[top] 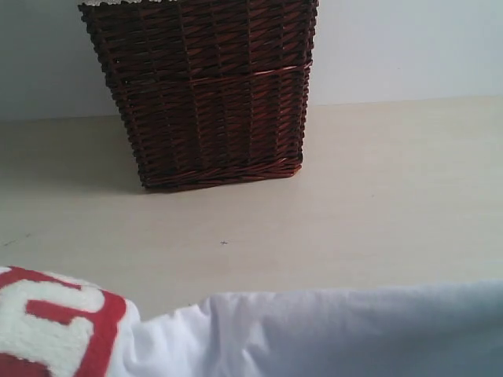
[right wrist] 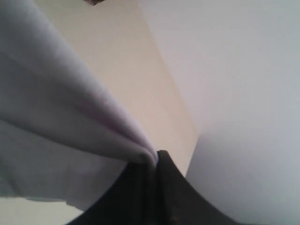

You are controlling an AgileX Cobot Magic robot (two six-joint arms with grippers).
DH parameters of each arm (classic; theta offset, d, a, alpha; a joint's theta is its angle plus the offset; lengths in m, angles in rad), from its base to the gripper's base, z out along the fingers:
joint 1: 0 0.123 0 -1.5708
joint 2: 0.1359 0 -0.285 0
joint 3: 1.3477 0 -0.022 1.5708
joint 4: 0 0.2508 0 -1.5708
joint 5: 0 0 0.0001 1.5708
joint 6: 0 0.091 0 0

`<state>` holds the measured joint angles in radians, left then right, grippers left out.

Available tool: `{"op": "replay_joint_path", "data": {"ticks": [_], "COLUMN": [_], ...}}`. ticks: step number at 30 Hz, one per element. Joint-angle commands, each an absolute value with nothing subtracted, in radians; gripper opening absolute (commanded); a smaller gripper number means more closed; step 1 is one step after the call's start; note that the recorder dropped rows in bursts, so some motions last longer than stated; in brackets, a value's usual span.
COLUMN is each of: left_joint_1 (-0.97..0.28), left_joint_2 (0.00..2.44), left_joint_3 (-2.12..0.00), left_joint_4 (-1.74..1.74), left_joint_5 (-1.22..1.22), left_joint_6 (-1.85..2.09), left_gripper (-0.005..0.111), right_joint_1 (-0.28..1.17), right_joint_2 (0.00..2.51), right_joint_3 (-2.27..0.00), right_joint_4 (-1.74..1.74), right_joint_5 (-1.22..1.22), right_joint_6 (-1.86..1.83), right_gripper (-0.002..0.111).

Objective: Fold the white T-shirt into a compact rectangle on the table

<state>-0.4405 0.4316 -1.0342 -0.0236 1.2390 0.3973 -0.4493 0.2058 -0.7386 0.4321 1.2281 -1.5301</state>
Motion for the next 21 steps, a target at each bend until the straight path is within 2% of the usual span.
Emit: {"op": "replay_joint_path", "data": {"ticks": [1,5,10,17,21], "left_joint_1": [-0.438,-0.438,-0.438,-0.438,-0.438], "left_joint_2": [0.432,0.474,0.586,0.765,0.881], "left_joint_3": [-0.915,-0.784,-0.661,-0.640,-0.640], "left_joint_4": [-0.015,0.030,0.094,0.170,0.273], "left_joint_5": [1.221,1.129,0.947,0.671,0.496], "left_joint_6": [0.385,0.389,0.389,0.382,0.315], "left_gripper": [0.000,0.000,0.000,0.000,0.000], "right_joint_1": [-0.454,-0.454,-0.454,-0.454,-0.454], "right_joint_2": [0.202,0.202,0.210,0.309,0.410], "right_joint_3": [-0.581,-0.431,-0.299,-0.234,-0.233], "right_joint_4": [0.393,0.440,0.544,0.604,0.876], "right_joint_5": [1.221,1.221,0.968,0.731,0.525], "right_joint_6": [-1.587,-1.753,-1.839,-1.950,-2.078], "right_gripper": [0.000,0.000,0.000,0.000,0.000]}}
